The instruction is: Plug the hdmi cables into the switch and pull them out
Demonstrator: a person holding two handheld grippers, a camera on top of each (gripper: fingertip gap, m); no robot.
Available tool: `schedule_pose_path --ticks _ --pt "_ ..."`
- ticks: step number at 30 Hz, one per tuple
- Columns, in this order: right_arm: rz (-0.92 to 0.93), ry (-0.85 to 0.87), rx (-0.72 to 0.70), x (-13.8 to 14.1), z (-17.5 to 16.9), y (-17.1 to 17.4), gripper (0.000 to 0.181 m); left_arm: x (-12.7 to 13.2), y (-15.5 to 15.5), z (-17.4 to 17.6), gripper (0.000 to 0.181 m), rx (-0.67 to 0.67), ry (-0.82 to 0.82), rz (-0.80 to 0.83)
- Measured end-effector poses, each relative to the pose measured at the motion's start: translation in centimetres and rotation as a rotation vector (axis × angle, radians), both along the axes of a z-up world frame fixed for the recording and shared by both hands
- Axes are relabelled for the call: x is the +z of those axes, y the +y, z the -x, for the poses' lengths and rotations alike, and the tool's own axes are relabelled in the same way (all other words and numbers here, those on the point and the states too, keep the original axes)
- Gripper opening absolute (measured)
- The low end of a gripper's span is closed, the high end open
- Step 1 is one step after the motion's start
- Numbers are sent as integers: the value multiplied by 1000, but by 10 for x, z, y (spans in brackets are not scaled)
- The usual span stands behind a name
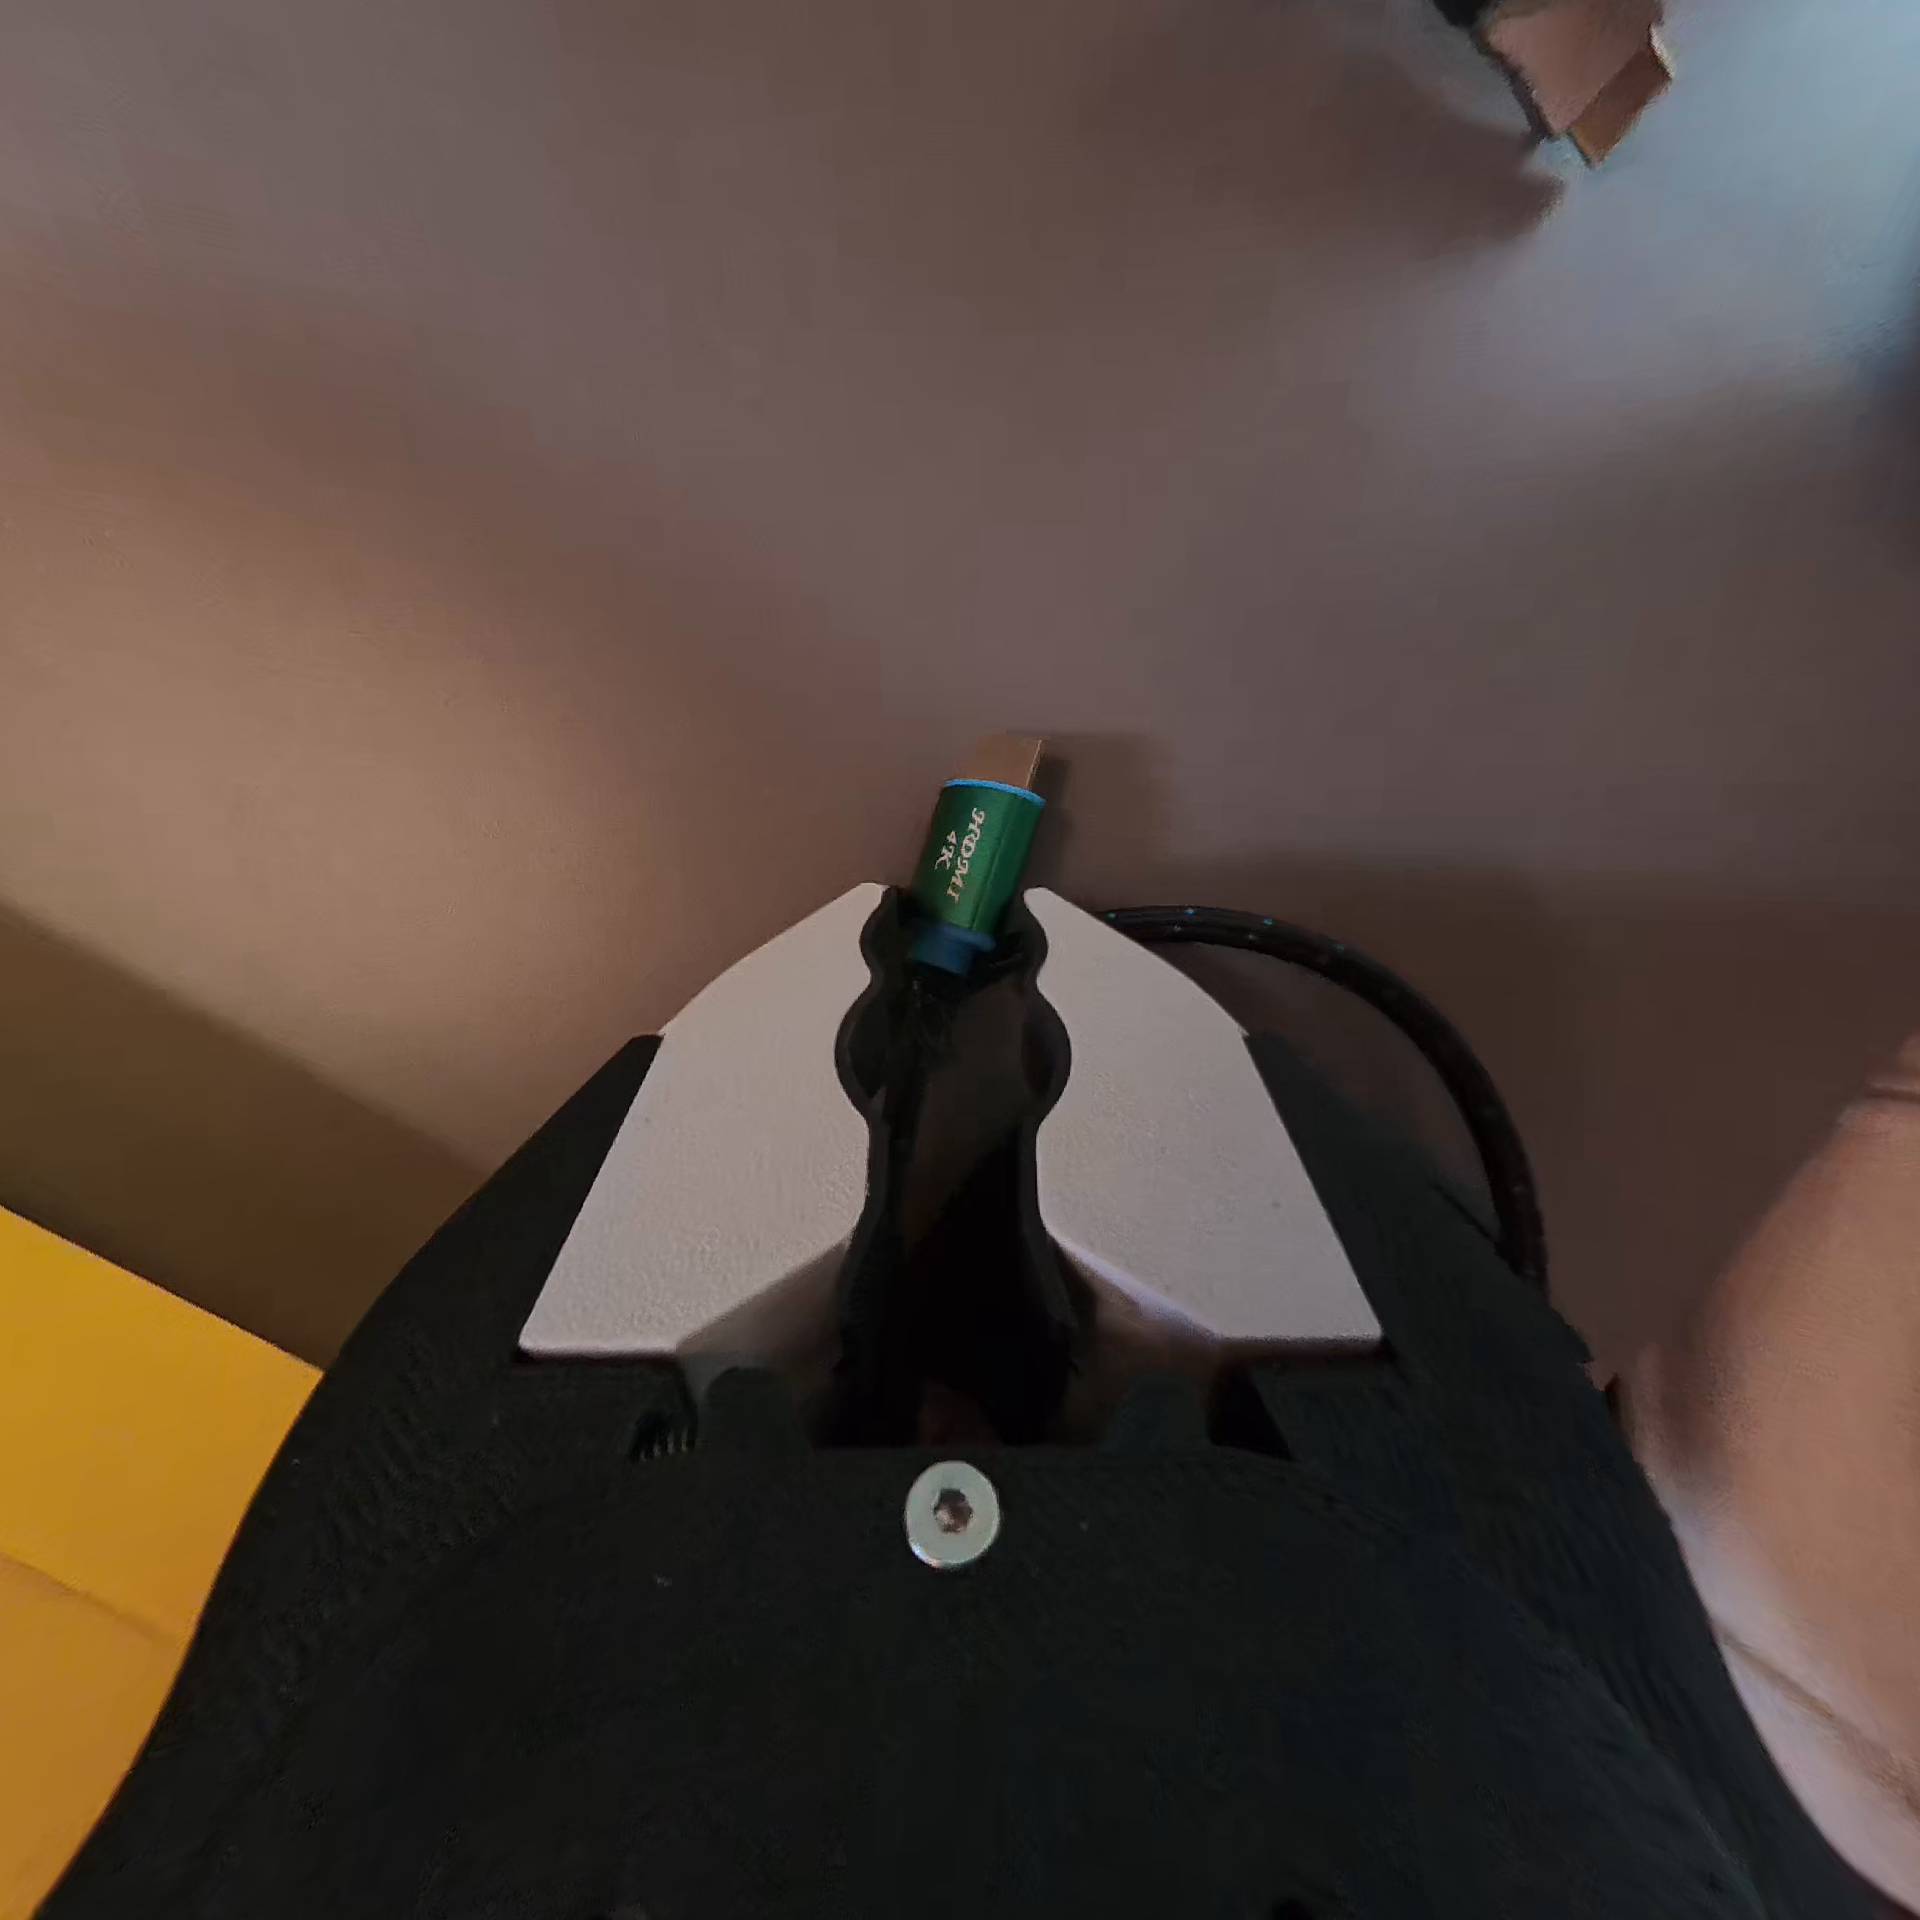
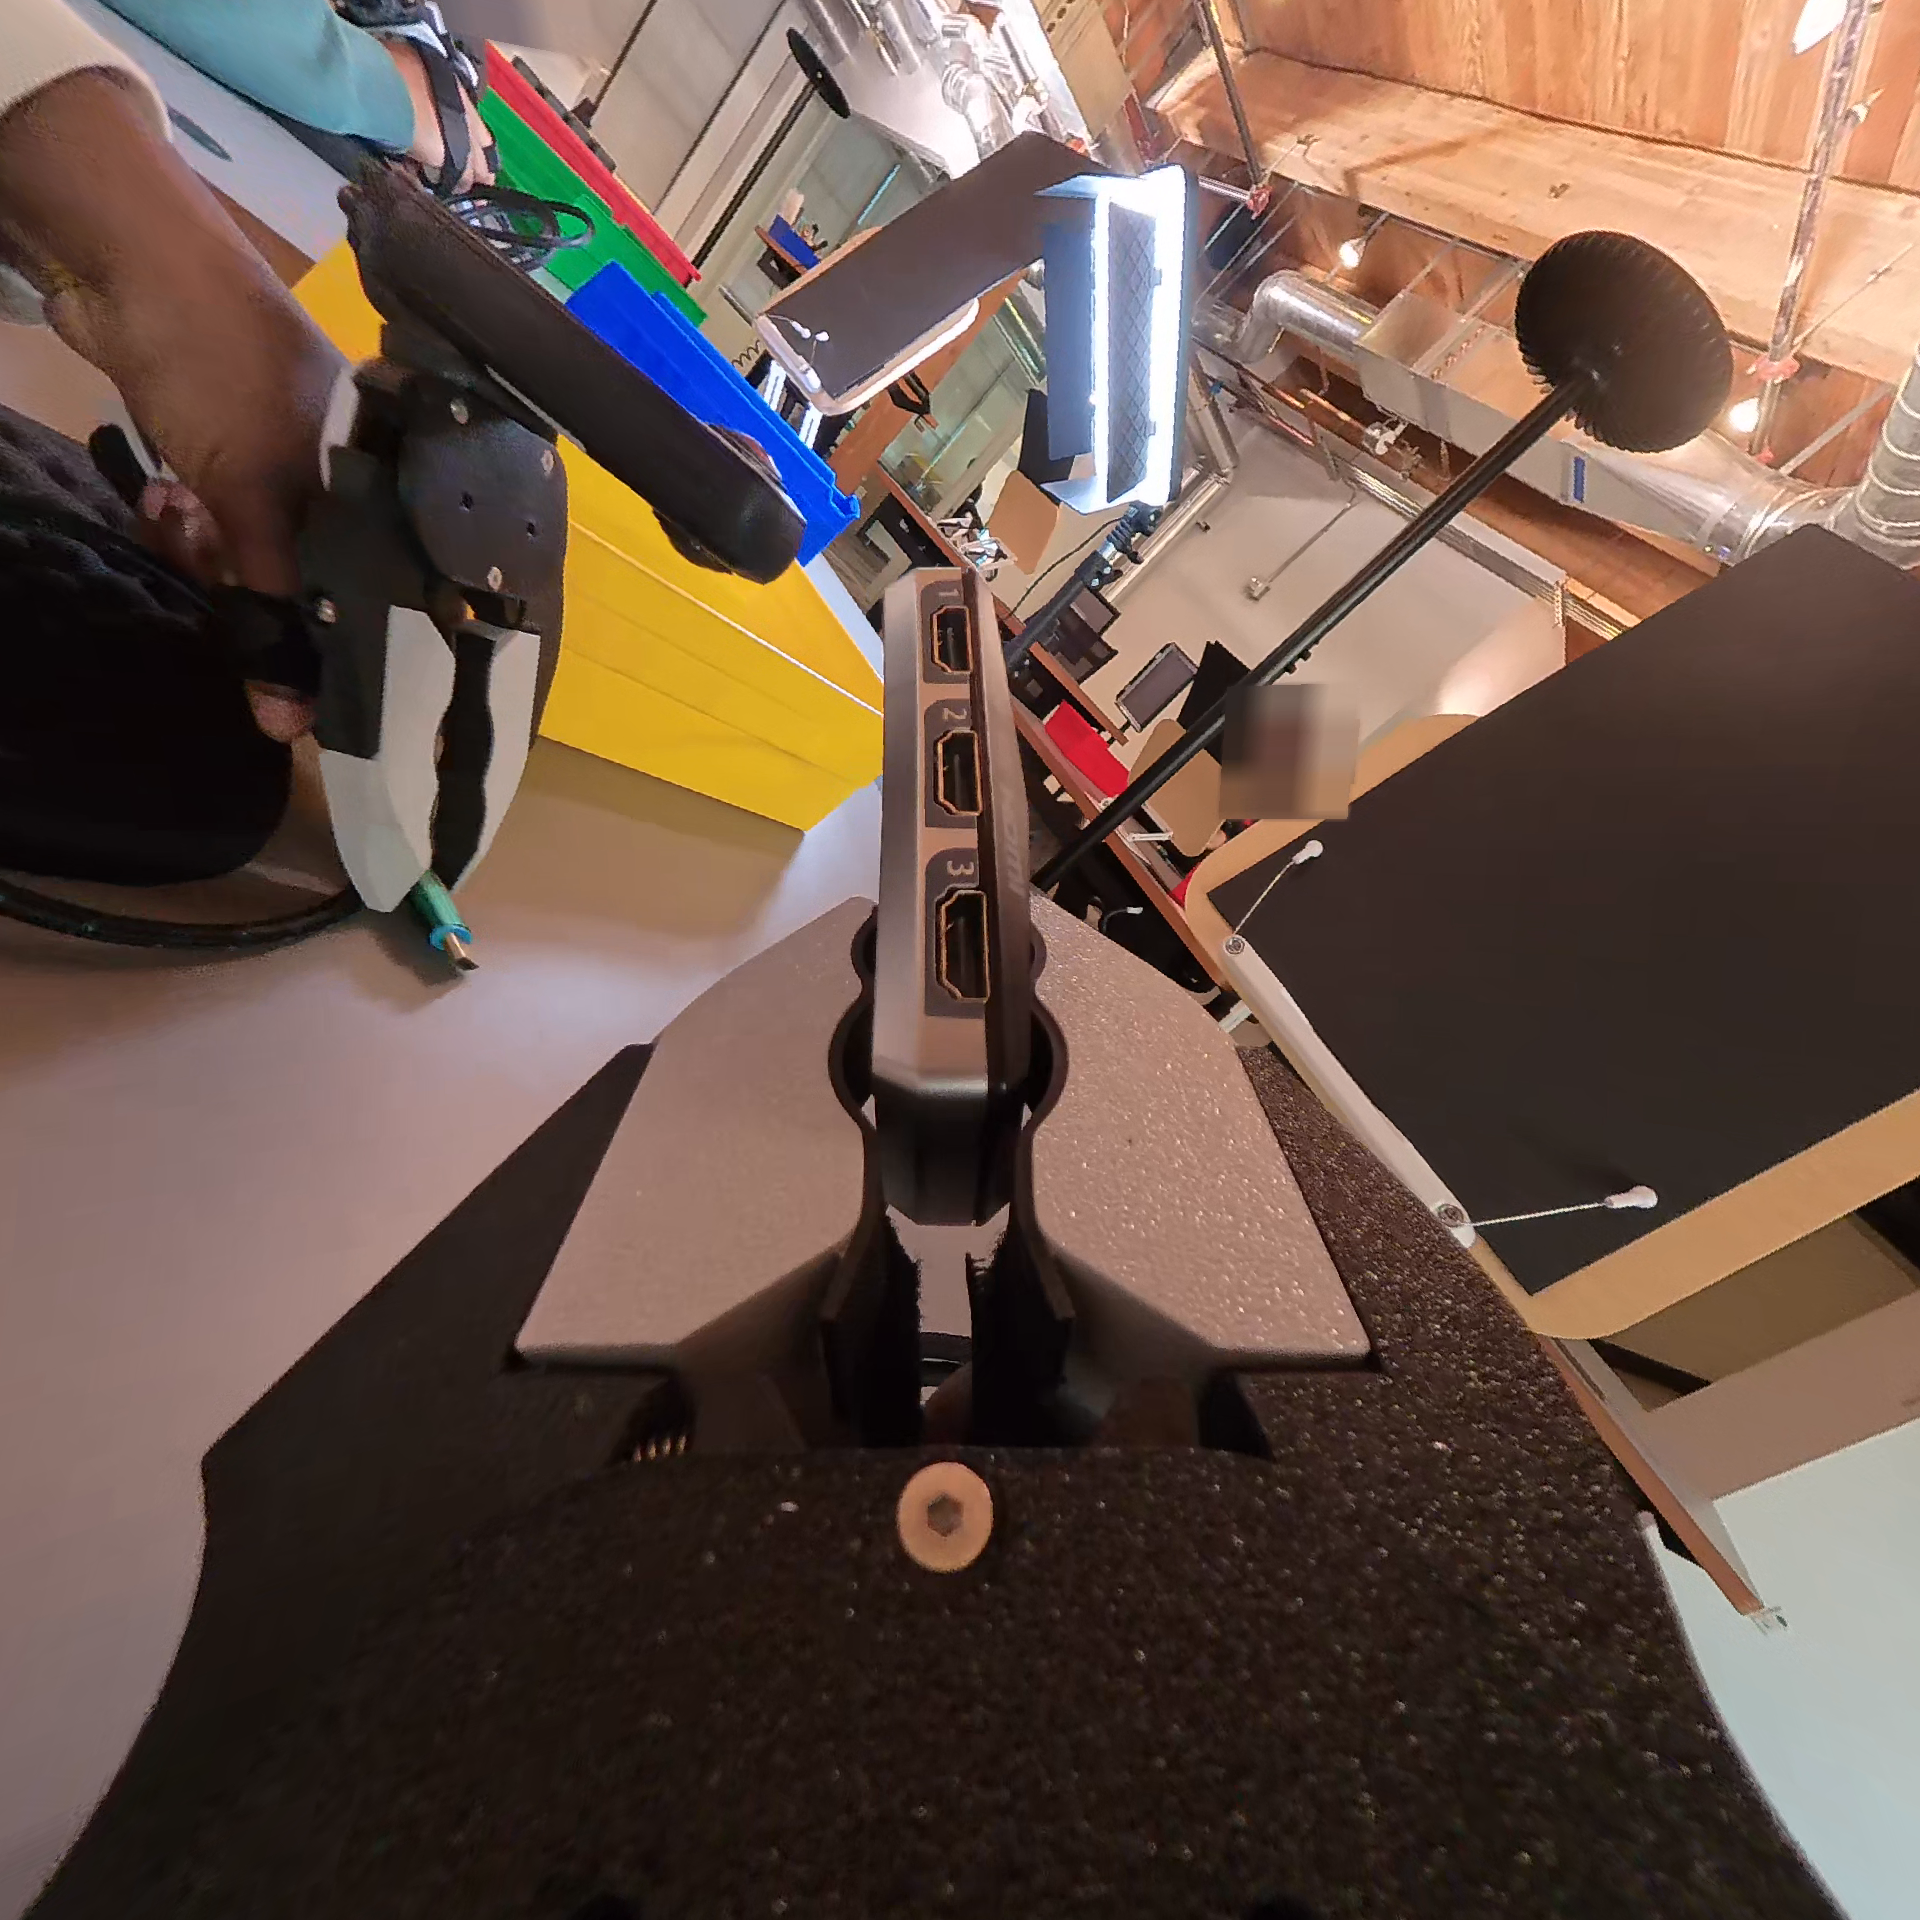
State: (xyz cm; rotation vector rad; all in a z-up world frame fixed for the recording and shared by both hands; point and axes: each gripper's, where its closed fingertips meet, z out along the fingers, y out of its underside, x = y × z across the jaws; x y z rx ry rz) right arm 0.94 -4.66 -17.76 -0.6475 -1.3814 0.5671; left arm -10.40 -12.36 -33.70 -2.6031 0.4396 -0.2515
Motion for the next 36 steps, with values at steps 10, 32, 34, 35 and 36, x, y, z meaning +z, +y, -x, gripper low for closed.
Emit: schedule_pose_path --ticks 10,32,34,35,36 --pt "-8 8 14 1 0 -5 22 35 -86 37 19 77 306 64" --pt "-28 -15 32 -5 4 -9 22 16 -94 18 23 90 -351 100" --pt "-34 -27 31 -8 6 -9 22 15 -94 19 22 45 -284 96" --pt "-36 -31 32 -9 7 -9 22 15 -93 19 22 27 -241 83" --pt "-39 -37 36 -10 7 -10 22 16 -92 20 22 15 -187 66"
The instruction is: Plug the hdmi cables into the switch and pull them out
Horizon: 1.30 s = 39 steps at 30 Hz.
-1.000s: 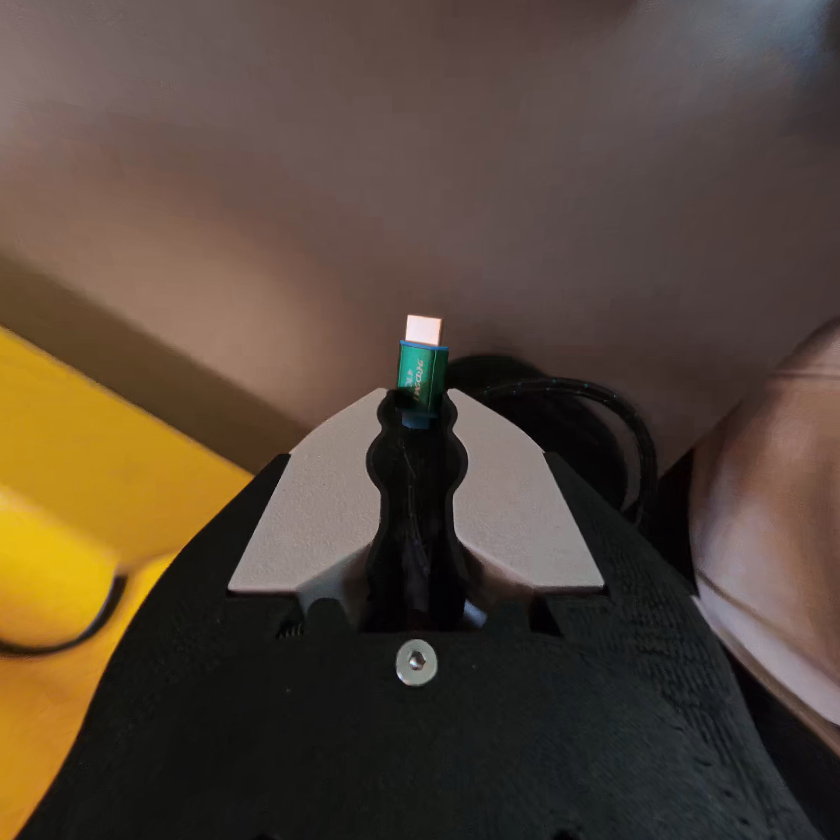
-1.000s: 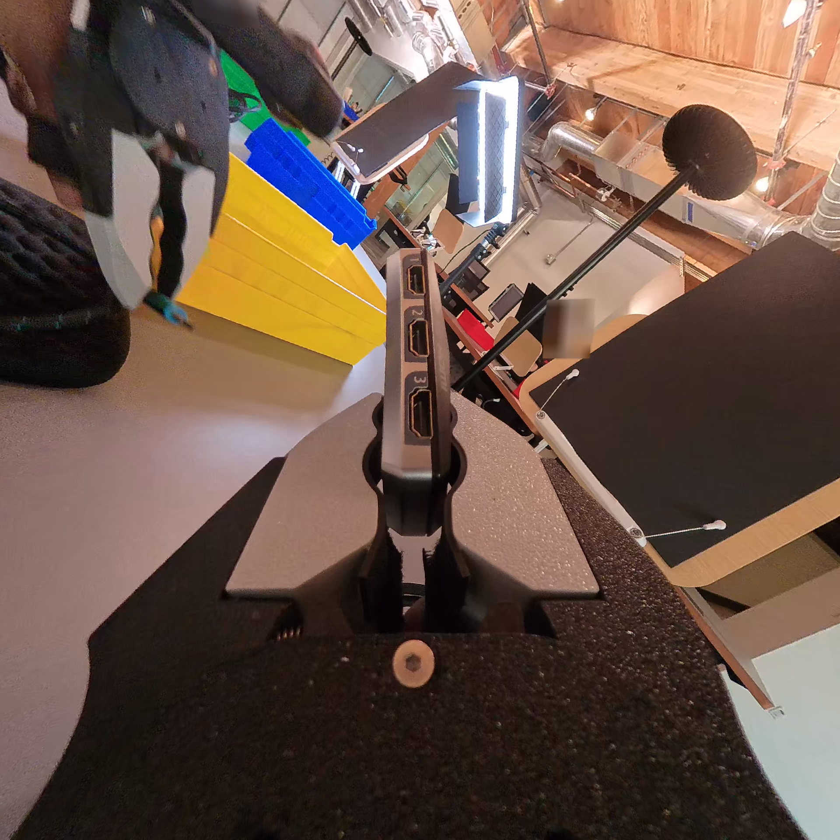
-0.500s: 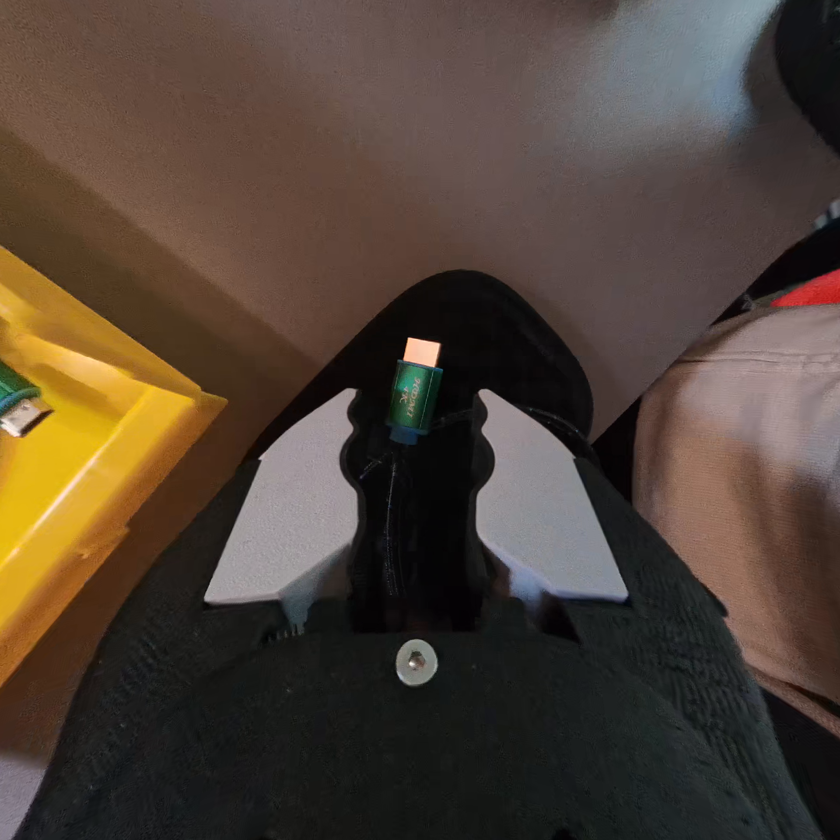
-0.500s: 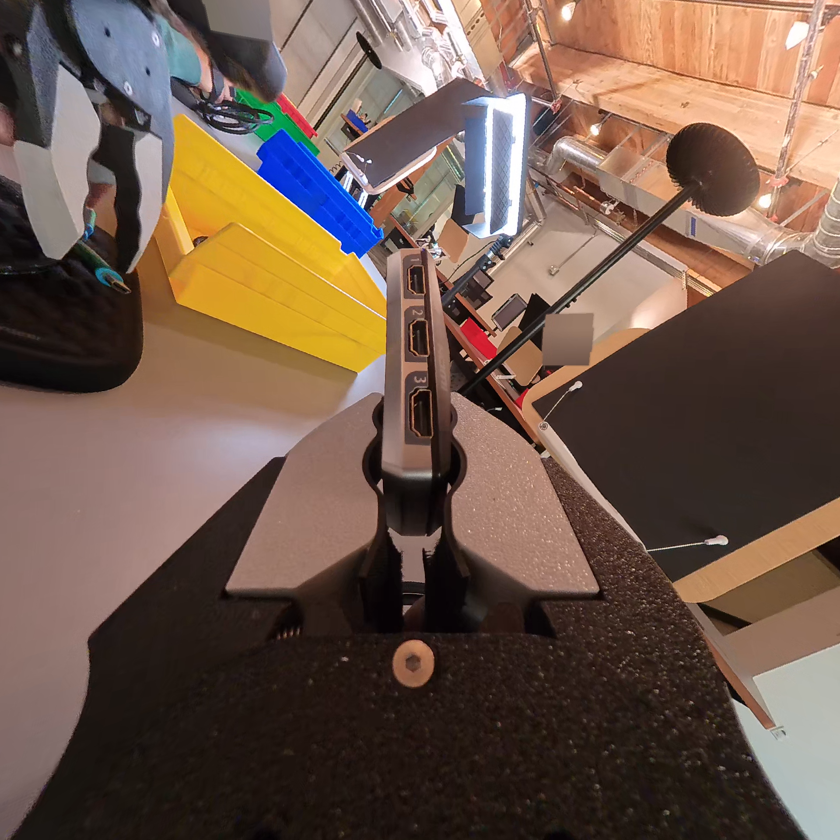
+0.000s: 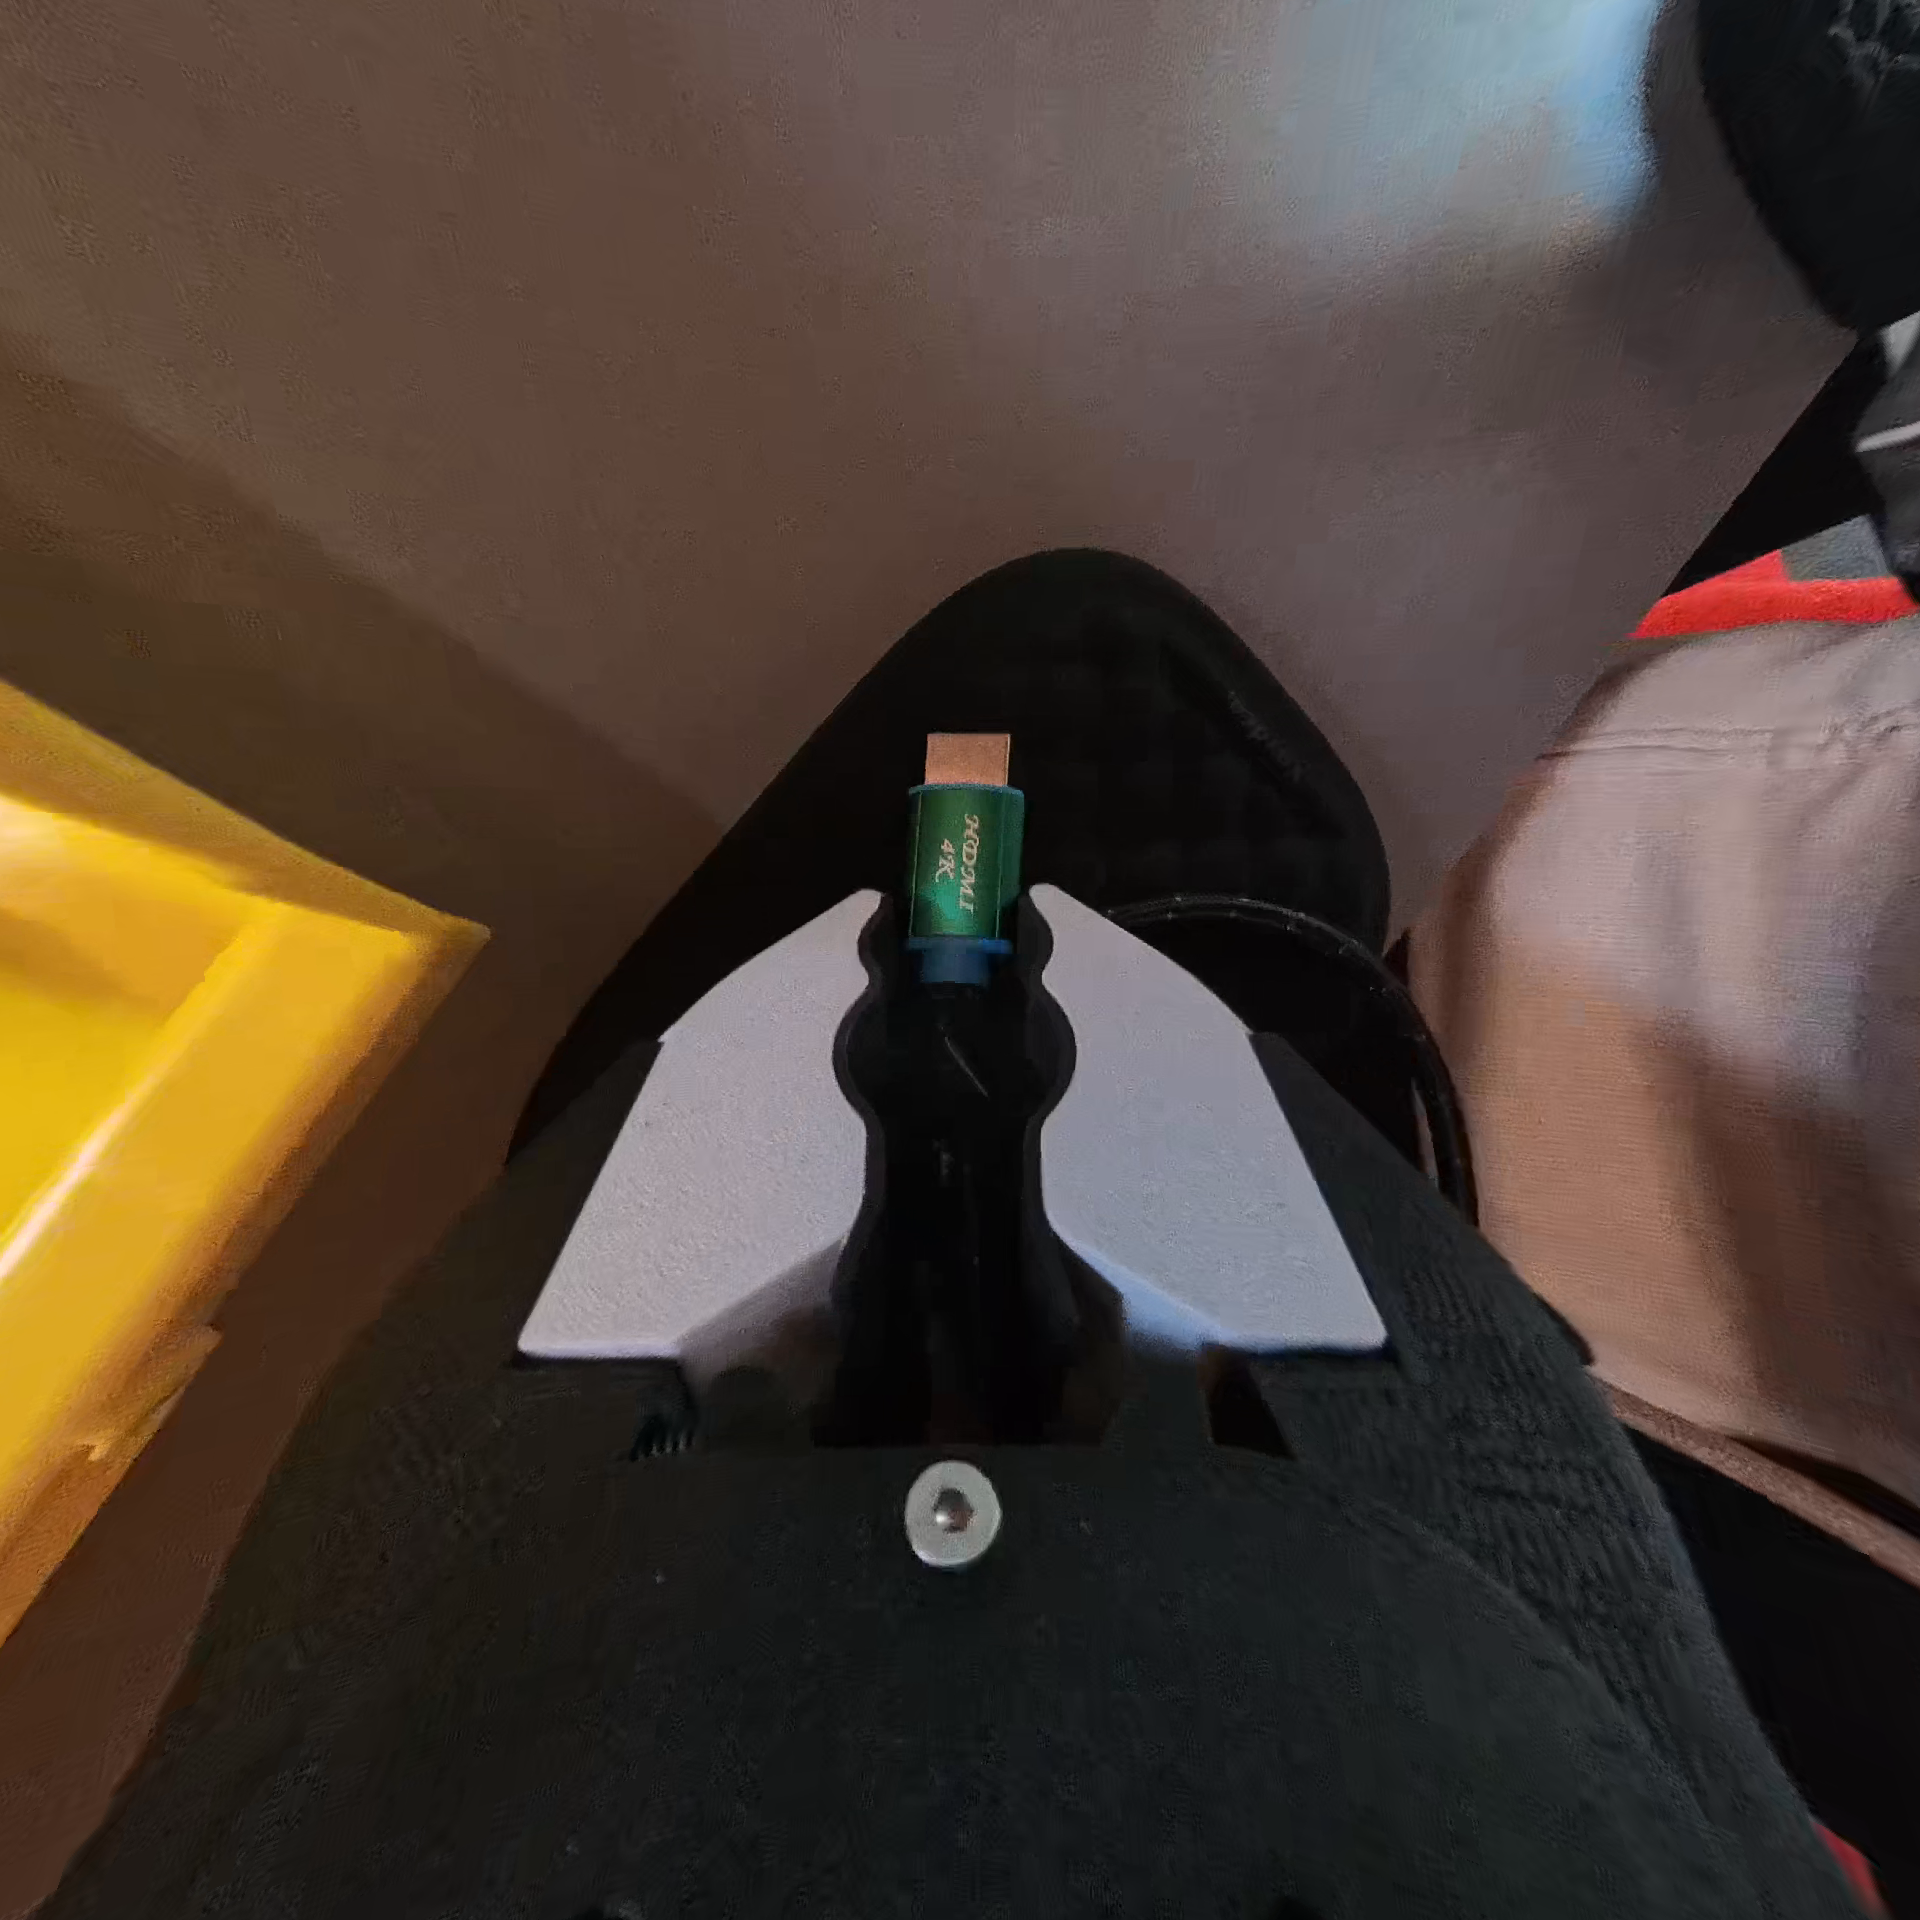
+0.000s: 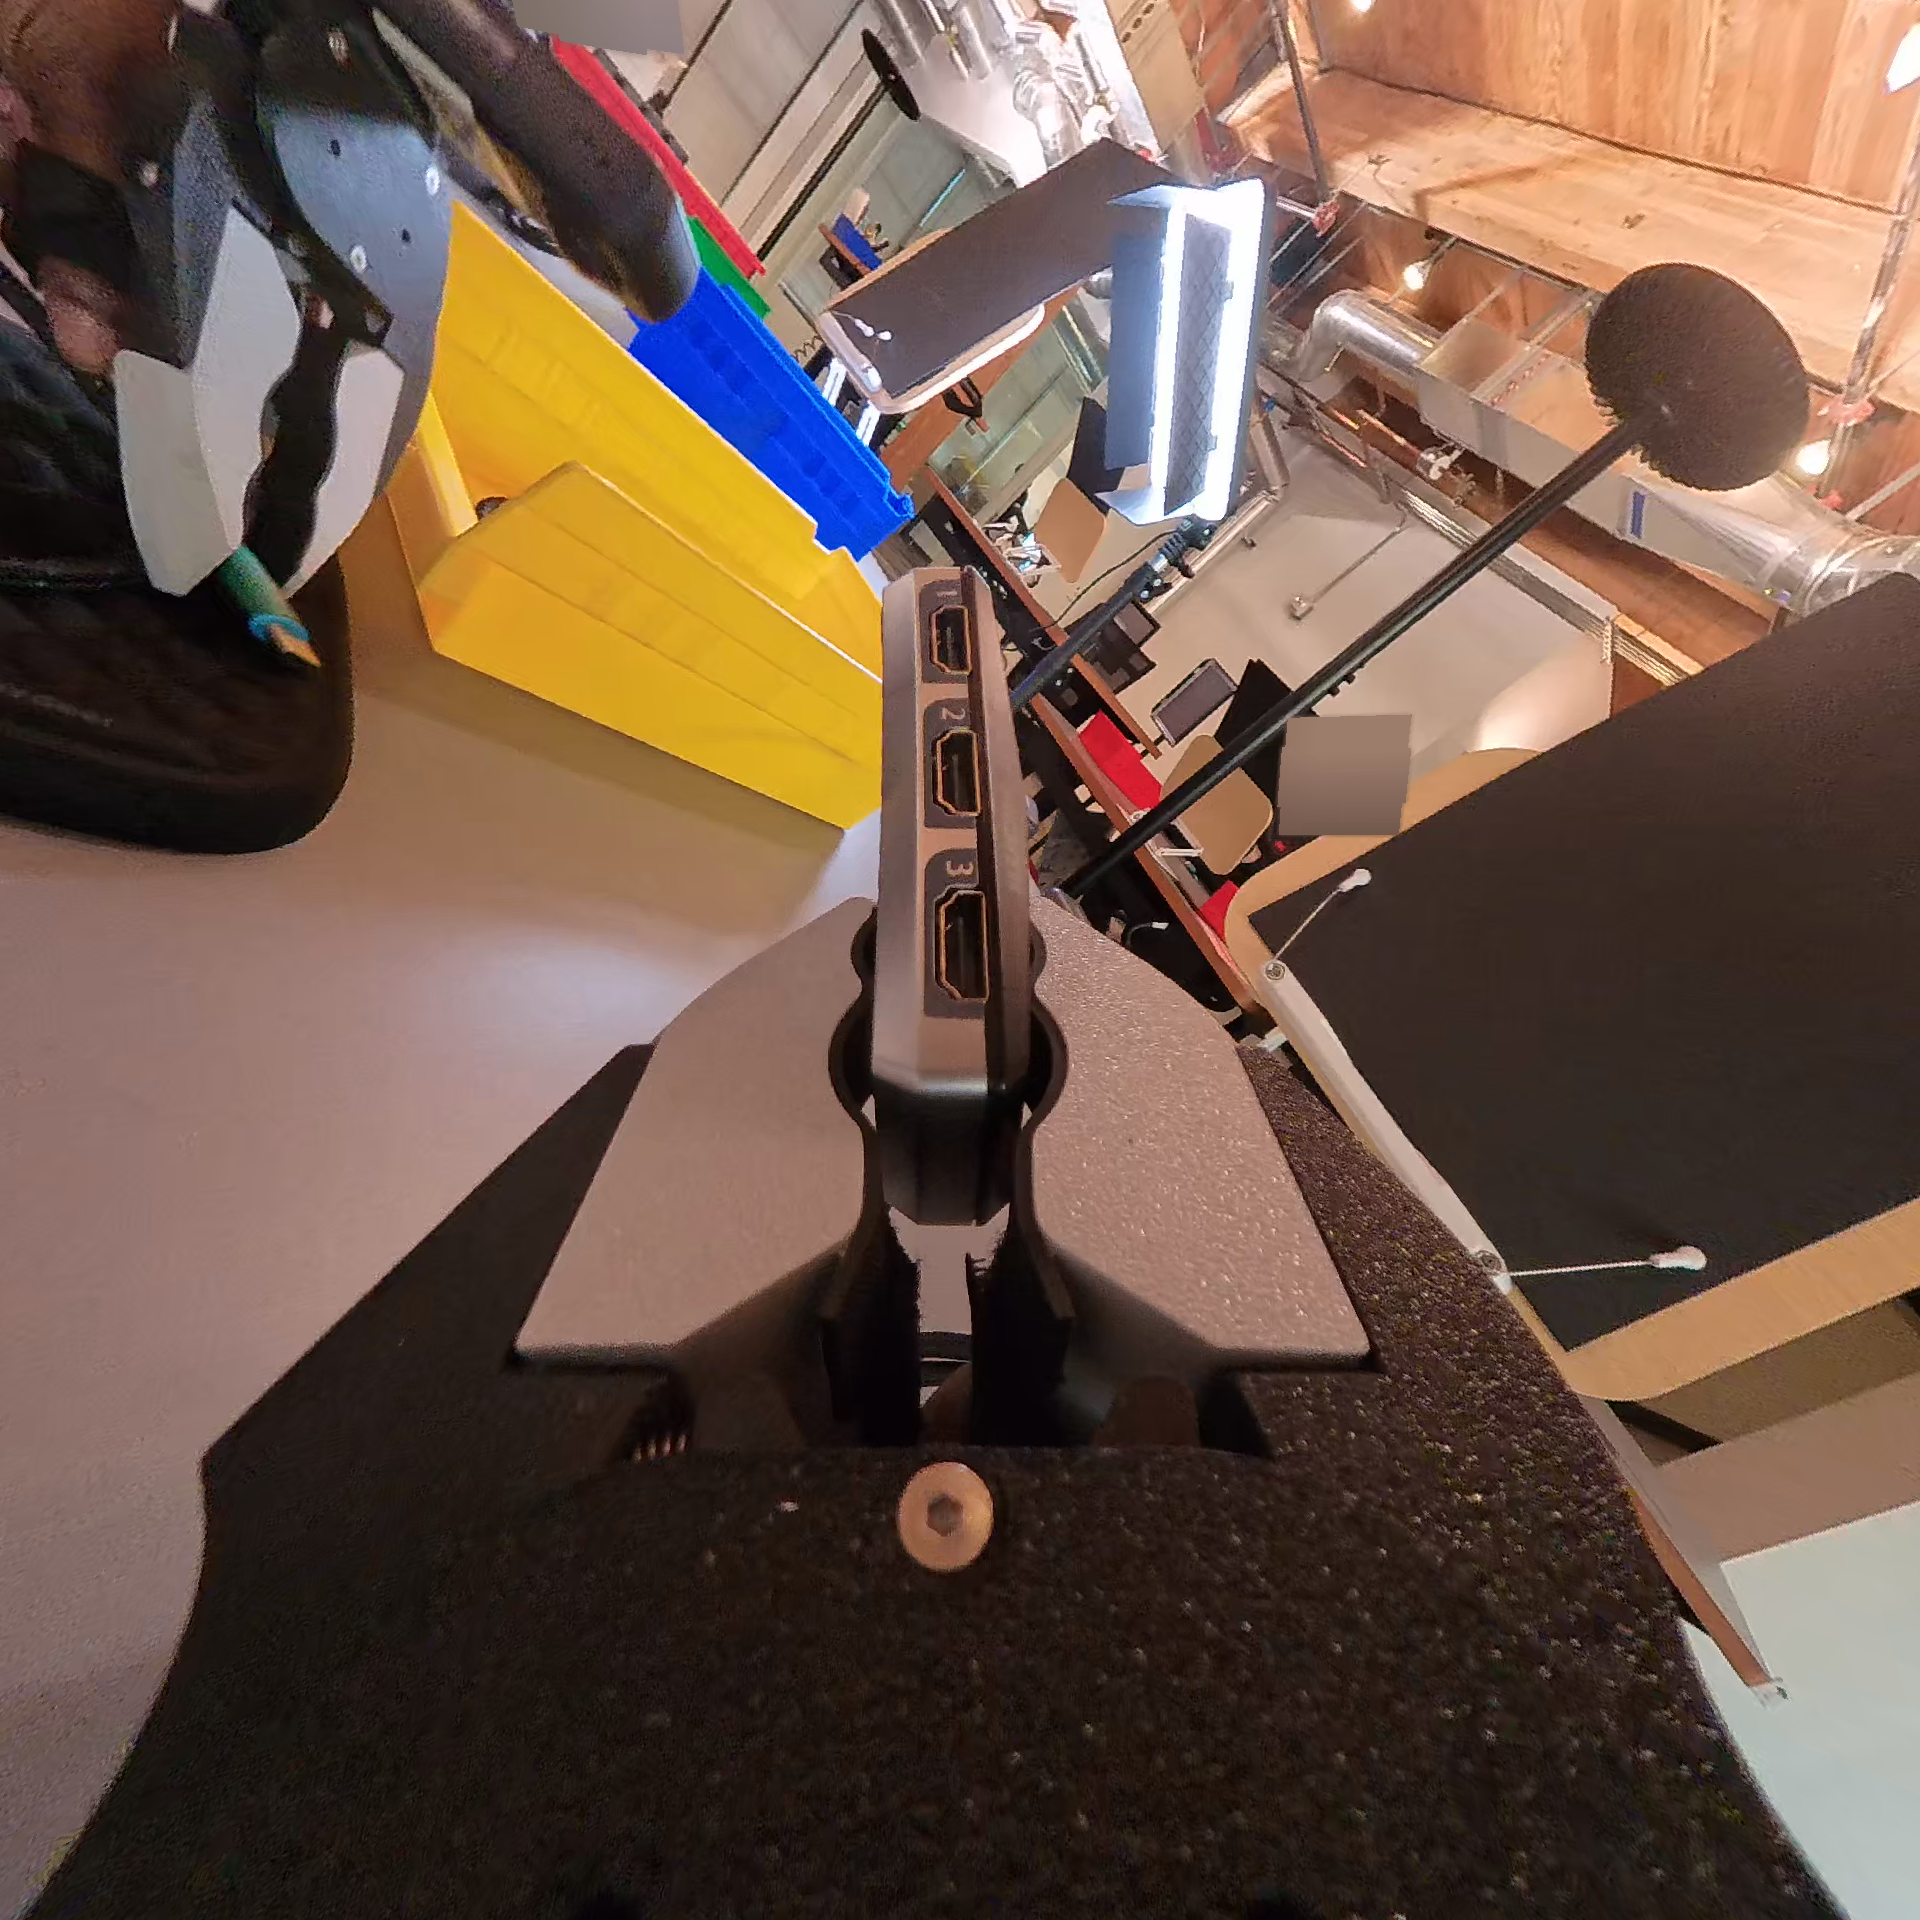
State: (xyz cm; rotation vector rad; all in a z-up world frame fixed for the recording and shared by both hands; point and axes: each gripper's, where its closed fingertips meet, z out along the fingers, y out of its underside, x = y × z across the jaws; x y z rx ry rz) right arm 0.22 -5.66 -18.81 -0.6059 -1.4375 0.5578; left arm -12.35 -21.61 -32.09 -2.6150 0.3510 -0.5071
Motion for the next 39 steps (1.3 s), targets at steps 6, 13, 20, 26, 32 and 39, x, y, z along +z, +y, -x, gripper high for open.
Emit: schedule_pose_path --ticks 6,13,20,26,32,39 --pt "-34 -59 -88 -10 7 7 22 46 54 -16 21 -55 362 -272" --pt "-113 -170 -364 -20 22 29 22 72 118 -44 21 98 332 -443" --pt "-329 -312 -520 -42 39 35 22 85 121 -44 21 149 308 -497" --pt "-515 -372 -567 -48 51 29 22 70 126 -48 21 155 257 -467" --pt "-590 -377 -570 -51 55 25 22 68 127 -41 21 175 184 -478" --pt "-739 -416 -563 -56 61 24 22 52 127 -36 21 205 110 -387"
